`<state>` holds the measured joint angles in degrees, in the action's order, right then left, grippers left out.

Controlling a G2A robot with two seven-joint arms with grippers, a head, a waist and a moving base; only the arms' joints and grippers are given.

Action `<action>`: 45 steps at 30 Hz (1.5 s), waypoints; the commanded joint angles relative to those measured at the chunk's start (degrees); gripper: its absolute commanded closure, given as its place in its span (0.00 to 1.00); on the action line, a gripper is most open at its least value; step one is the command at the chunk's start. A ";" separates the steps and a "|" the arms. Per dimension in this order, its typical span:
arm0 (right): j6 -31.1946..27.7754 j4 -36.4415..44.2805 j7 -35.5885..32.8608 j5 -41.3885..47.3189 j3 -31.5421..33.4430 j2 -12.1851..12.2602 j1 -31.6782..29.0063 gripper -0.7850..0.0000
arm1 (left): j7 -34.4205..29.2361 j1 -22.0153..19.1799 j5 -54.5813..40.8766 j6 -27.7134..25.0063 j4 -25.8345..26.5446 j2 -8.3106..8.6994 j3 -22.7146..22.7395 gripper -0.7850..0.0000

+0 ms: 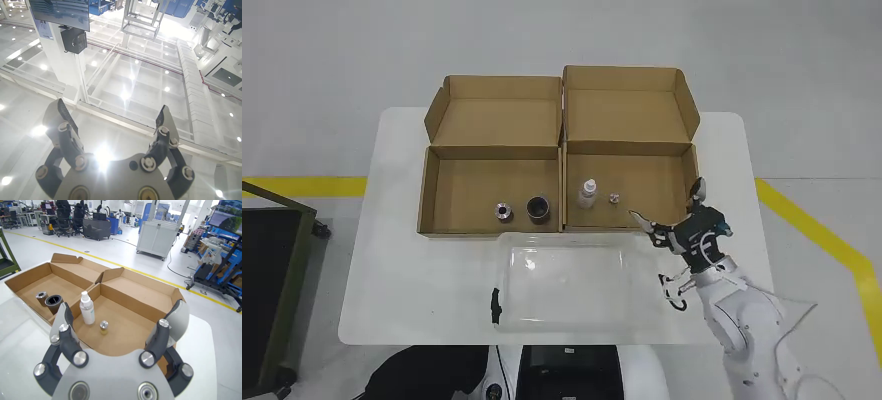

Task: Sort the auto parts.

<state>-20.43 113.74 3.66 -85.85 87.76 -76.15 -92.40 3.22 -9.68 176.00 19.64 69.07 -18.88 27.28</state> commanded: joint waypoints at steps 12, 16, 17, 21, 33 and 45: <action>-1.95 1.29 7.47 2.27 9.68 1.18 -10.08 0.00 | 0.00 0.00 0.00 0.00 0.00 0.00 0.00 0.00; -2.17 0.90 8.44 3.19 10.38 1.28 -10.54 0.00 | 0.00 0.00 0.00 0.00 0.00 0.00 0.00 0.00; -2.16 0.94 8.42 3.17 10.37 1.28 -10.54 0.00 | 0.00 0.00 0.00 0.00 0.00 0.00 0.00 0.00; -2.17 0.89 8.45 3.20 10.38 1.29 -10.54 0.00 | 0.00 0.00 0.00 0.00 0.00 0.00 0.00 0.00; -2.17 0.90 8.44 3.19 10.38 1.28 -10.54 0.00 | 0.00 0.00 0.00 0.00 0.00 0.00 0.00 0.00; -2.17 0.90 8.44 3.19 10.38 1.28 -10.54 0.00 | 0.00 0.00 0.00 0.00 0.00 0.00 0.00 0.00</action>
<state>-22.60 114.64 12.10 -82.66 98.14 -74.87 -102.94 3.22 -9.68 176.00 19.64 69.07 -18.88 27.28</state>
